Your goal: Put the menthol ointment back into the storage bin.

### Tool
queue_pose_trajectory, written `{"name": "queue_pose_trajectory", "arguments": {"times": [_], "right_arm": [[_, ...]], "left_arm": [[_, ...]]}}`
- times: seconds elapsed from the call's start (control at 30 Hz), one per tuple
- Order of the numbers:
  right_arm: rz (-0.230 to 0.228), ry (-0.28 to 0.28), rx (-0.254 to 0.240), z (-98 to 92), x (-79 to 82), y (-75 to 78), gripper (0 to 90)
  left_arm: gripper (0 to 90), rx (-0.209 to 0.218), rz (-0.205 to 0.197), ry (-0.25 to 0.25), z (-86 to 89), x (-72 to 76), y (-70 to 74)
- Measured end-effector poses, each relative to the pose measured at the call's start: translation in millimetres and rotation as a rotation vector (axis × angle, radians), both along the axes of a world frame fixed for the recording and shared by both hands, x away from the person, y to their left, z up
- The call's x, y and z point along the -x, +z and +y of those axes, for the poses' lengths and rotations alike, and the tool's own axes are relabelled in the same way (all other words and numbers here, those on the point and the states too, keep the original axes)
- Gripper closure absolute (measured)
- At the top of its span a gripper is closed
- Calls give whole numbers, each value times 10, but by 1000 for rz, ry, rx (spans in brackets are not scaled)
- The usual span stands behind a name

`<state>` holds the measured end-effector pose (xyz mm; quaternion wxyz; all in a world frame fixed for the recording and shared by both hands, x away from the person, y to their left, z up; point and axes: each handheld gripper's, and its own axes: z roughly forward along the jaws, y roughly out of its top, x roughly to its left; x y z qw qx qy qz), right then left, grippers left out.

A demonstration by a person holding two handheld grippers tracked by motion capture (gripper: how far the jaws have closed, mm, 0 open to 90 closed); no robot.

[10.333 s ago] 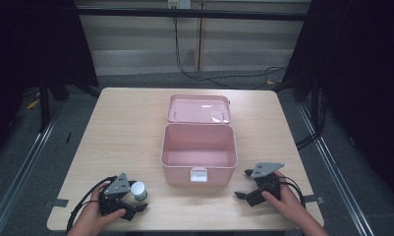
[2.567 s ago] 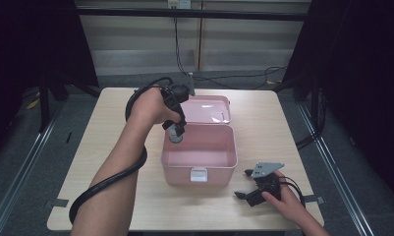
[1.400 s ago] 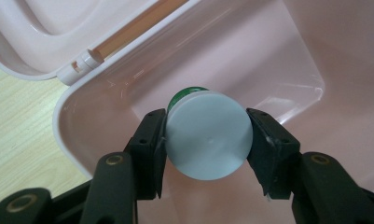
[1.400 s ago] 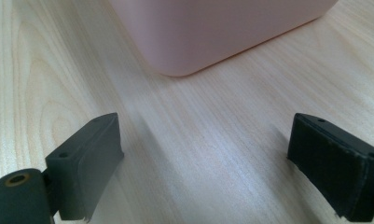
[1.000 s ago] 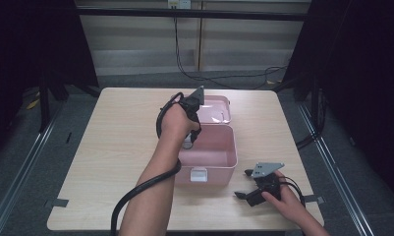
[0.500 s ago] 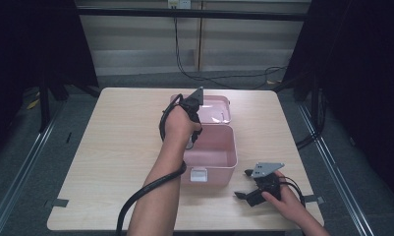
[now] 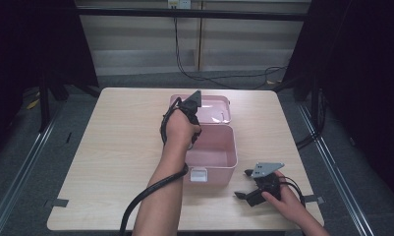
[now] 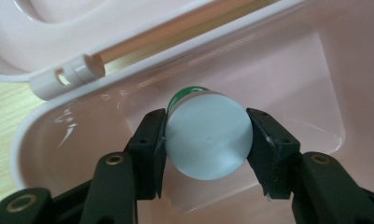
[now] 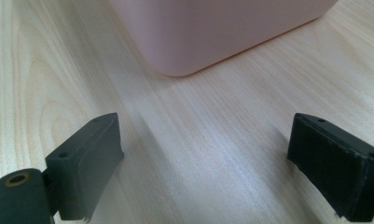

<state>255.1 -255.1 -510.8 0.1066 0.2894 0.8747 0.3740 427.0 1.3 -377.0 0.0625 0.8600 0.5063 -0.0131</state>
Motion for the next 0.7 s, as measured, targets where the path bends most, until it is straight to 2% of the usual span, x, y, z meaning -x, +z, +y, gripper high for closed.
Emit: {"name": "queue_pose_trajectory", "arguments": {"times": [0.13,0.17,0.7], "right_arm": [[0,0,0,0,0,0,94],[0,0,0,0,0,0,94],[-5,0,-1,0,-3,-1,94]], "left_arm": [[502,-7,4,-4,6,-13,-38],[502,-3,4,15,-2,-7,-48],[501,-7,-9,-2,-46,4,-177]]}}
